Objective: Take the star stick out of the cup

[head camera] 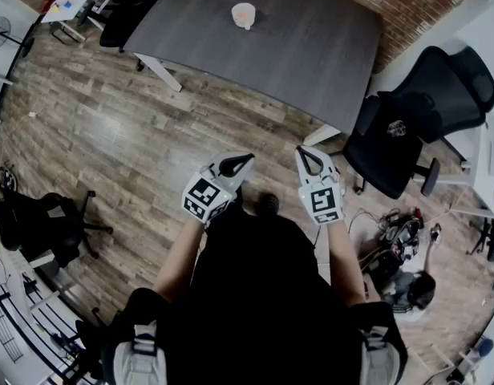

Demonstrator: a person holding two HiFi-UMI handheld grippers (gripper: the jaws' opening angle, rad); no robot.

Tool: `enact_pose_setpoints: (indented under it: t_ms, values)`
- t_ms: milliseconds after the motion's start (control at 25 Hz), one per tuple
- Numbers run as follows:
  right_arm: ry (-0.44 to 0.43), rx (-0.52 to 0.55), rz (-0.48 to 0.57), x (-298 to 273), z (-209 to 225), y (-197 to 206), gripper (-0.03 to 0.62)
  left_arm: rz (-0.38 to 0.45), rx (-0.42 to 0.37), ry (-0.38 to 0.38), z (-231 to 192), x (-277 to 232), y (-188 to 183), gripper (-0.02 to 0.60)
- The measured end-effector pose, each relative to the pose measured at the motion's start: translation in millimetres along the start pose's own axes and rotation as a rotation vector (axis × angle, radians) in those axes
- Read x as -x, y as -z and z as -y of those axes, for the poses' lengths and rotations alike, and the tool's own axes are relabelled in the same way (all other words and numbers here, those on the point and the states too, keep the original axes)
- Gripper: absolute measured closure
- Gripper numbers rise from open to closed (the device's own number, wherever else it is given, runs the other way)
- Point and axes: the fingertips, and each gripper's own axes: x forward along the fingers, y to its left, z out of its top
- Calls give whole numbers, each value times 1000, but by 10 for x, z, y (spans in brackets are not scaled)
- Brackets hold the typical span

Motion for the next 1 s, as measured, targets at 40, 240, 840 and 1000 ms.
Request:
enact_pose_setpoints:
  t_ms: [40, 240, 840, 1000]
  values:
    - [-4, -2, 5, 93, 2, 41, 597, -4, -5, -4, 127, -13, 18, 579]
    - [-26, -4, 32, 443, -34, 159, 597, -3, -19, -54, 514, 81, 36, 578]
    - [-50, 13, 16, 308, -151, 169, 595, 19, 43, -175, 284, 462, 159, 580]
    - [-58, 7, -2, 219, -170, 173, 595, 26, 52, -179, 160, 461, 136, 579]
